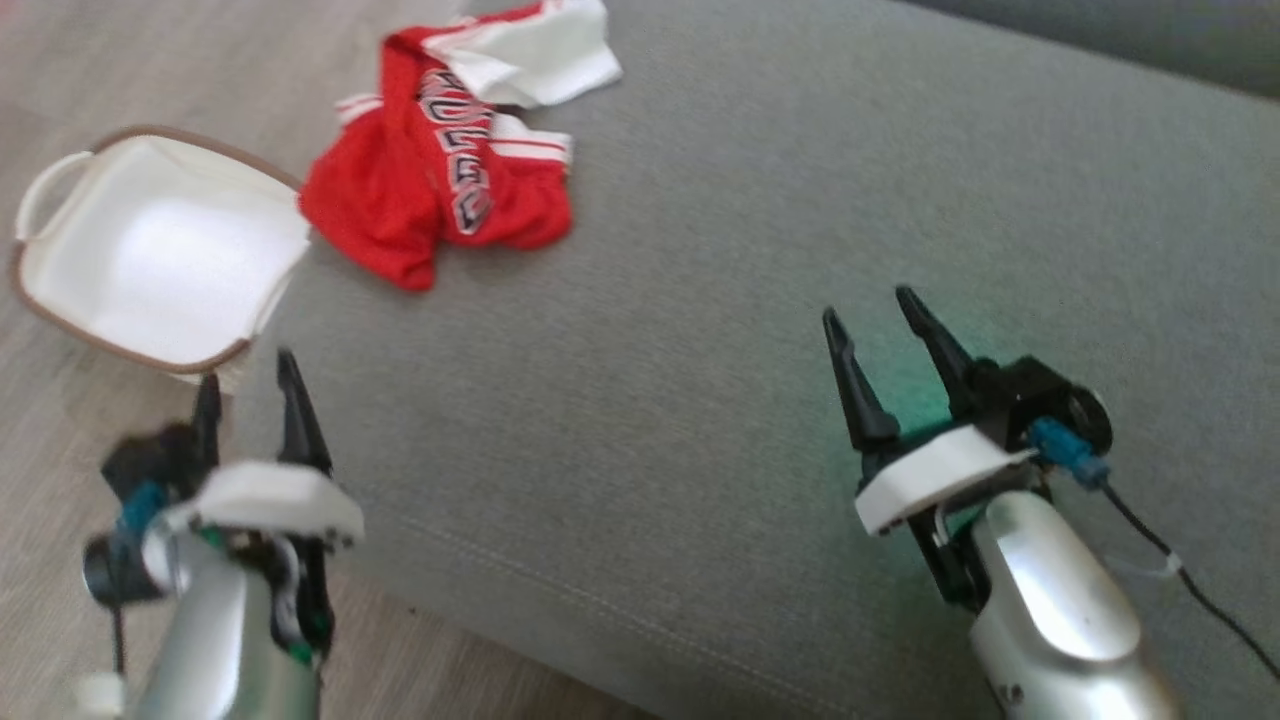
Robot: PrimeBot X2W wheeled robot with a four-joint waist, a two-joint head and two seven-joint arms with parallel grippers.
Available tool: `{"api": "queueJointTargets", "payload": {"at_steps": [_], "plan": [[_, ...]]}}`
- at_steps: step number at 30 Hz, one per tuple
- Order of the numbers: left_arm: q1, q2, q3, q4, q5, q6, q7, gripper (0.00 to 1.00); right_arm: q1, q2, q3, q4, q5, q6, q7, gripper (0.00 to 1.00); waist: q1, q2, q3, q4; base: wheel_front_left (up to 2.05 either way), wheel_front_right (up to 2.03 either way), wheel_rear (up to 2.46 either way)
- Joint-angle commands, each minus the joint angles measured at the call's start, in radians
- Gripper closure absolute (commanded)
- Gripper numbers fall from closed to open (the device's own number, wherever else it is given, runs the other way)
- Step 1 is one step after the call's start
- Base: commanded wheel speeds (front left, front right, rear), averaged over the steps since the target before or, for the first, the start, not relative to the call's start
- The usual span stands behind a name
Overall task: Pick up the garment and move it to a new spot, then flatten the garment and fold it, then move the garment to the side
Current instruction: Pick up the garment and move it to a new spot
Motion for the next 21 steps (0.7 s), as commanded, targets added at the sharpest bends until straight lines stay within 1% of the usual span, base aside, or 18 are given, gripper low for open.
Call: {"api": "queueJointTargets", "payload": {"at_steps": [1,5,12,16,17,21], "plan": [[-0.078,0.021,0.052,-0.01,0.017,-0.013,-0.005,0.0,-0.048,0.002,0.029,-0.044,-0.016,0.007,-0.011,0.0,-0.0001,0.0,0.068,-0.066,0.0,0.0,0.0],[-0.196,0.041,0.082,0.059,0.041,-0.06,-0.005,0.0,-0.077,0.002,0.031,-0.081,-0.055,0.007,-0.011,0.0,-0.0001,0.0,0.131,-0.119,0.0,0.0,0.0],[-0.384,0.087,0.133,0.194,0.053,-0.118,-0.005,0.0,-0.107,0.002,0.019,-0.129,-0.107,0.007,-0.011,0.0,-0.0001,0.0,0.229,-0.191,0.0,0.0,0.0],[-0.461,0.112,0.154,0.279,0.058,-0.133,-0.005,0.0,-0.12,0.002,0.009,-0.151,-0.122,0.007,-0.011,0.0,-0.0001,0.0,0.267,-0.222,0.0,0.0,0.0],[-0.461,0.112,0.154,0.279,0.058,-0.133,-0.005,0.0,-0.12,0.002,0.009,-0.151,-0.122,0.007,-0.011,0.0,-0.0001,0.0,0.267,-0.222,0.0,0.0,0.0],[-0.523,0.152,0.162,0.391,0.07,-0.14,-0.005,0.0,-0.134,0.002,0.012,-0.166,-0.129,0.007,-0.011,0.0,-0.0001,0.0,0.296,-0.256,0.0,0.0,0.0]]}}
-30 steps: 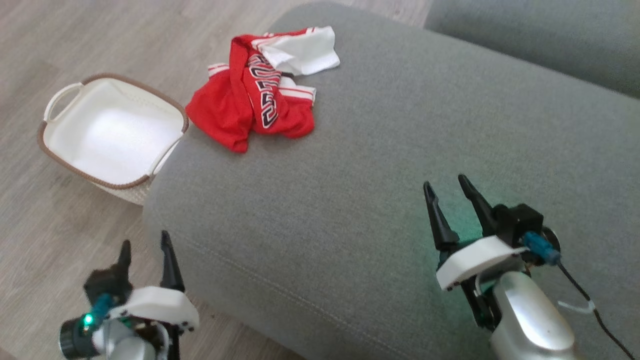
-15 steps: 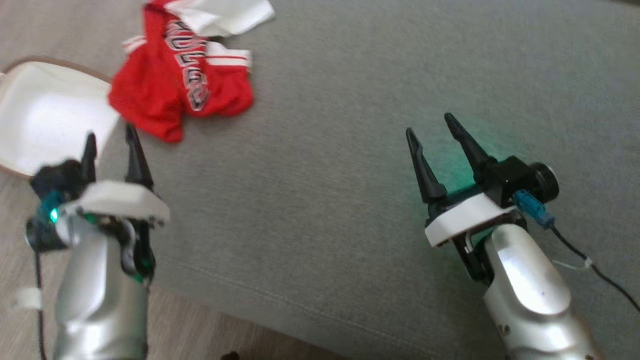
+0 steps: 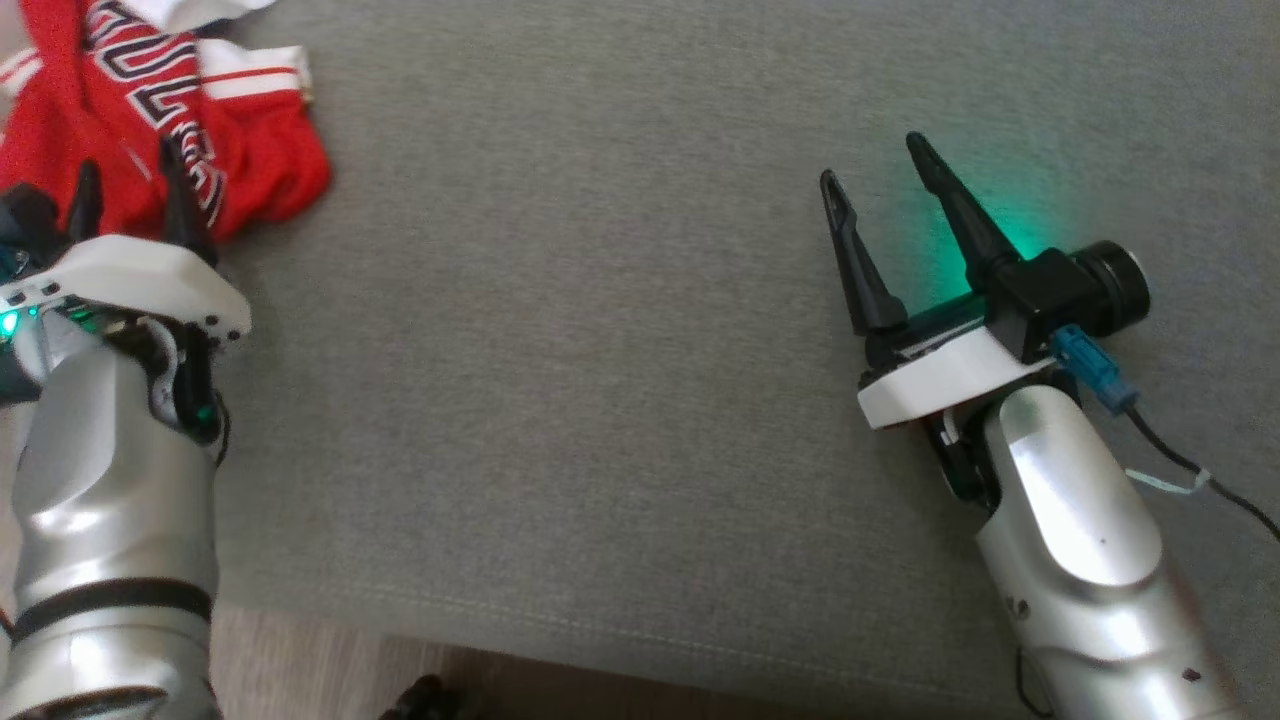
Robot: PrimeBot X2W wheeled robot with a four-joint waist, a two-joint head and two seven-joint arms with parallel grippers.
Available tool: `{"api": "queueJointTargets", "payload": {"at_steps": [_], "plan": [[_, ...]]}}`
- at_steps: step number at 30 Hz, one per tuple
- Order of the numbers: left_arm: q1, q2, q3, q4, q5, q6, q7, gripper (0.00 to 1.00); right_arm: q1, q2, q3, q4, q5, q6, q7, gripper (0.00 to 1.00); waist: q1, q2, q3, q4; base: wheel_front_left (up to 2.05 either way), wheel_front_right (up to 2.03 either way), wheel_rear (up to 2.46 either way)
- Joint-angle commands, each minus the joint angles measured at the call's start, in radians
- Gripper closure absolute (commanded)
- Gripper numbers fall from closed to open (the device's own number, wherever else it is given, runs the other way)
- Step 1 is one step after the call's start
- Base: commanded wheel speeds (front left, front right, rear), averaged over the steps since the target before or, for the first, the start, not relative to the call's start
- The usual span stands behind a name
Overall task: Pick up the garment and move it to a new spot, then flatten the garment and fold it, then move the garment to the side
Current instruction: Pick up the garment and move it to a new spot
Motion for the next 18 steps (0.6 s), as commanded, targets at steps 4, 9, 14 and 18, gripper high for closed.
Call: {"api": "queueJointTargets", "payload": {"at_steps": [4,9,14,18], "plan": [[-0.045,0.074,0.029,0.099,0.015,-0.002,-0.005,0.0,-0.001,0.015,0.01,-0.037,-0.004,0.007,-0.009,0.0,-0.0003,0.0,0.024,-0.049,0.0,0.0,0.0],[-0.095,0.103,0.013,0.158,0.026,-0.017,-0.005,1.0,0.0,0.015,-0.01,-0.041,0.016,0.007,-0.009,0.0,-0.0003,0.0,0.004,-0.081,0.0,0.0,0.0],[-0.132,0.121,-0.019,0.063,0.05,-0.04,-0.005,1.0,0.007,0.015,-0.012,-0.031,0.056,0.007,-0.009,0.0,-0.0003,0.0,-0.054,-0.12,0.0,0.0,0.0],[-0.175,0.102,-0.083,0.002,0.068,-0.065,-0.005,1.0,0.022,0.015,-0.01,-0.021,0.097,0.007,-0.01,0.0,-0.0003,0.0,-0.109,-0.16,0.0,0.0,0.0]]}}
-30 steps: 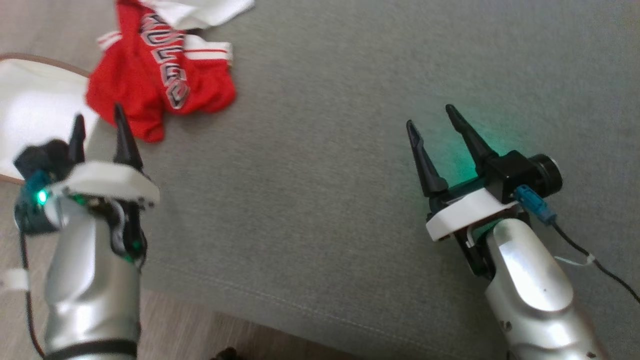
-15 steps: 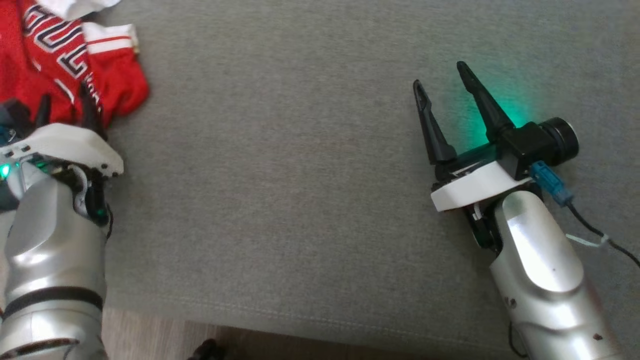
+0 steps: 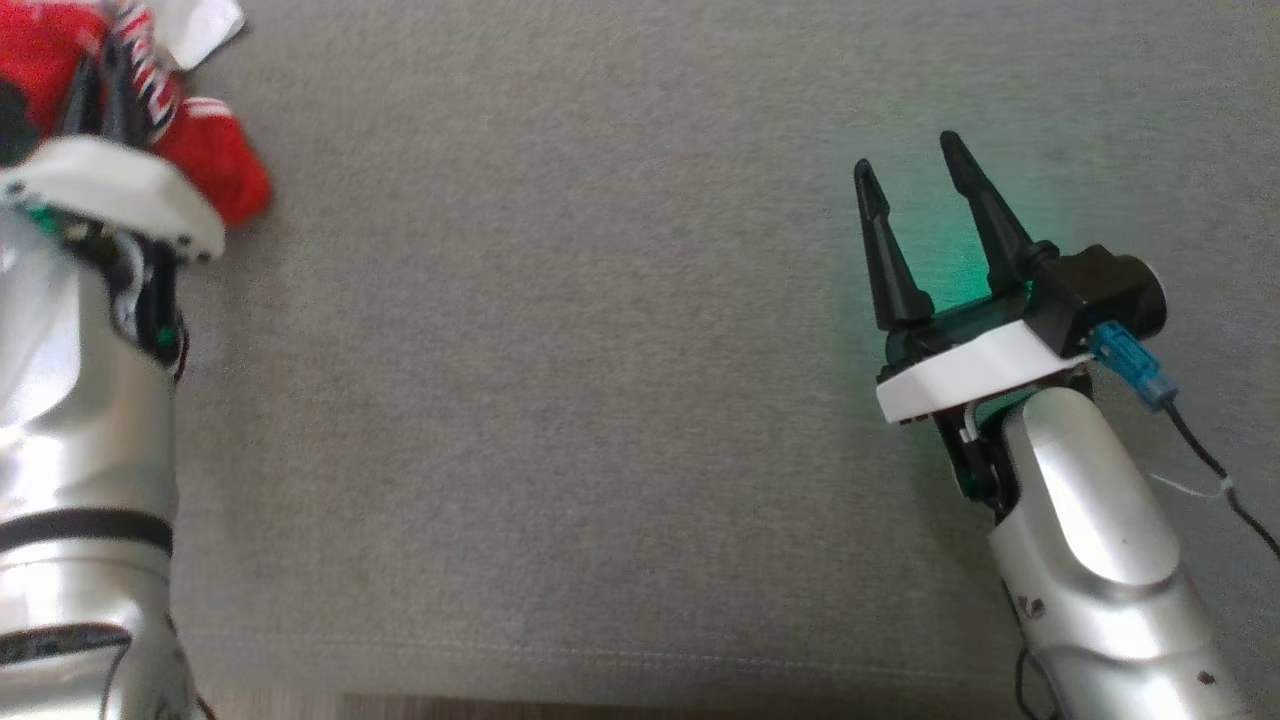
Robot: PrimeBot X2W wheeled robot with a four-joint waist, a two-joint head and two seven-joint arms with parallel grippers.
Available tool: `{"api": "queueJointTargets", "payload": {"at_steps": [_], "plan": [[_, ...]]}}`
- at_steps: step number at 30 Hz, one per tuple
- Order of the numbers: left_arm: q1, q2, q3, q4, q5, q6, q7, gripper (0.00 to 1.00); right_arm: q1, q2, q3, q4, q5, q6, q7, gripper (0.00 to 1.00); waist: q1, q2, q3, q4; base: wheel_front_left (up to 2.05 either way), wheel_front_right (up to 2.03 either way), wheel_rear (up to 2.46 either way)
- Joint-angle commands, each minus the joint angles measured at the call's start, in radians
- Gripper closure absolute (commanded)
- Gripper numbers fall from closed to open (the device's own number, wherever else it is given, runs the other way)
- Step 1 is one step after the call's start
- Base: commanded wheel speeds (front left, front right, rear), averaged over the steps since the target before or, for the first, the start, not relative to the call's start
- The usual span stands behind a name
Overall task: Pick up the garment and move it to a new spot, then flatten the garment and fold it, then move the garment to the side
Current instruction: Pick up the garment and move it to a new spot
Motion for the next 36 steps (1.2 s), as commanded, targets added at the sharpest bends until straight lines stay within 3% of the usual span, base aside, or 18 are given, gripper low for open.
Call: {"api": "queueJointTargets", "payload": {"at_steps": [1,13,22,25,28,29,30,31,36], "plan": [[-0.054,0.034,-0.018,-0.061,0.014,-0.008,-0.005,1.0,0.023,0.015,0.024,-0.023,0.018,0.007,-0.005,0.0,0.0,0.0,-0.05,-0.047,0.0,0.0,0.0],[-0.044,-0.098,-0.227,-0.182,0.002,-0.015,-0.005,1.0,0.07,0.015,0.044,-0.007,0.129,0.007,-0.005,0.0,0.0,0.0,-0.183,-0.243,0.0,0.0,0.0],[0.033,-0.147,-0.425,-0.293,-0.14,-0.016,-0.005,1.0,0.078,0.015,0.057,0.004,0.145,0.007,-0.005,0.0,0.0,0.0,-0.197,-0.337,0.0,0.0,0.0],[0.093,-0.148,-0.541,-0.335,-0.254,0.017,-0.005,1.0,0.086,0.015,0.06,0.008,0.148,0.007,-0.005,0.0,0.0,0.0,-0.203,-0.349,0.0,0.0,0.0],[0.152,-0.148,-0.613,-0.35,-0.324,0.08,-0.005,1.0,0.094,0.015,0.058,0.011,0.148,0.007,-0.005,0.0,0.0,0.0,-0.208,-0.346,0.0,0.0,0.0],[0.172,-0.148,-0.622,-0.351,-0.337,0.101,-0.005,0.69,0.097,0.015,0.056,0.012,0.147,0.007,-0.005,0.0,0.0,0.0,-0.21,-0.34,0.0,0.0,0.0],[0.192,-0.148,-0.628,-0.35,-0.343,0.12,-0.005,0.25,0.099,0.015,0.054,0.013,0.146,0.007,-0.005,0.0,0.0,0.0,-0.211,-0.334,0.0,0.0,0.0],[0.213,-0.148,-0.629,-0.346,-0.346,0.136,-0.005,0.0,0.101,0.015,0.053,0.015,0.145,0.007,-0.005,0.0,0.0,0.0,-0.212,-0.326,0.0,0.0,0.0],[0.331,-0.148,-0.574,-0.355,-0.316,0.186,-0.005,0.0,0.113,0.015,0.049,0.027,0.136,0.007,-0.005,0.0,0.0,0.0,-0.23,-0.269,0.0,0.0,0.0]]}}
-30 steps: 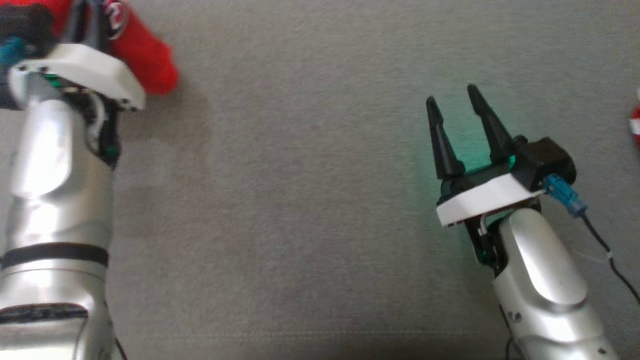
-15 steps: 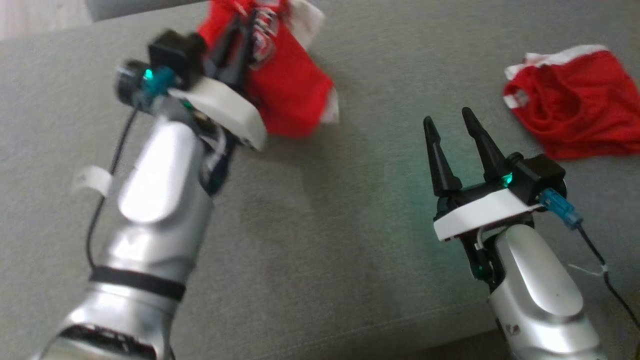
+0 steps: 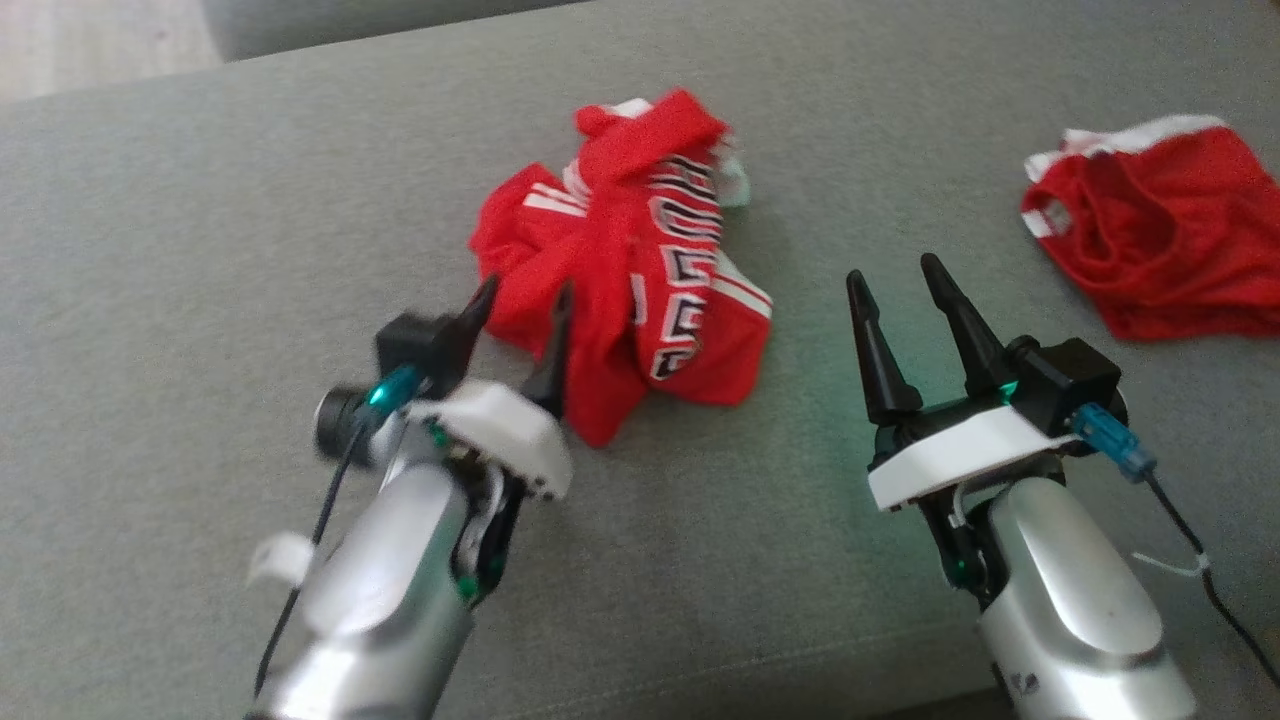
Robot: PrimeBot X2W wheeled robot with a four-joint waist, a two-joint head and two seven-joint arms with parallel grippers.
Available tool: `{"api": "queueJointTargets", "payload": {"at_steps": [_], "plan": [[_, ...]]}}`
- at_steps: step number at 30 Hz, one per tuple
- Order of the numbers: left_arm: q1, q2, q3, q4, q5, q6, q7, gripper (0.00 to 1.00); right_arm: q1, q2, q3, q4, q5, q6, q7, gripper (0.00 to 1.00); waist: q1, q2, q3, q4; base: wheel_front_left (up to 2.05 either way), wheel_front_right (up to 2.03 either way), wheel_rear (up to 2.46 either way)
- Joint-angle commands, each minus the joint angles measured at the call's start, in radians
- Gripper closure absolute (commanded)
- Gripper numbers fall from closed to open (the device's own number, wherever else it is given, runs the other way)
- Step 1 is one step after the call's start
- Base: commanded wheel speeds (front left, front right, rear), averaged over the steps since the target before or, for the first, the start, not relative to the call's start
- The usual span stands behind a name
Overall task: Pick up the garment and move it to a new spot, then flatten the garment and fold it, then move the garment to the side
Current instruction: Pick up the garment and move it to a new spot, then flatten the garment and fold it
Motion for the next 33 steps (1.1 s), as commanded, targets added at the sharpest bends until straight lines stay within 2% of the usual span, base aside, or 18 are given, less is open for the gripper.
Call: {"api": "queueJointTargets", "payload": {"at_steps": [1,9,16,22,33], "plan": [[0.002,0.018,0.055,-0.039,0.009,0.011,-0.005,0.0,-0.006,0.012,0.019,-0.027,-0.004,0.007,-0.005,0.0,0.0,0.0,-0.016,0.028,0.0,0.0,0.0],[0.24,0.026,0.271,-0.19,0.125,0.047,-0.005,0.0,0.023,0.012,0.009,-0.008,-0.015,0.007,-0.005,0.0,0.0,0.0,-0.073,0.108,0.0,0.0,0.0],[0.415,0.021,0.405,-0.327,0.226,0.059,-0.005,0.0,0.064,0.012,-0.009,0.012,-0.022,0.007,-0.005,0.0,0.0,0.0,-0.123,0.135,0.0,0.0,0.0],[0.491,0.019,0.445,-0.373,0.261,0.044,-0.005,0.0,0.1,0.012,-0.034,0.036,-0.024,0.007,-0.005,0.0,0.0,0.0,-0.143,0.14,0.0,0.0,0.0],[0.482,0.018,0.422,-0.394,0.244,0.052,-0.005,0.0,0.096,0.012,-0.013,0.064,-0.045,0.007,-0.005,0.0,0.0,0.0,-0.112,0.153,0.0,0.0,0.0]]}}
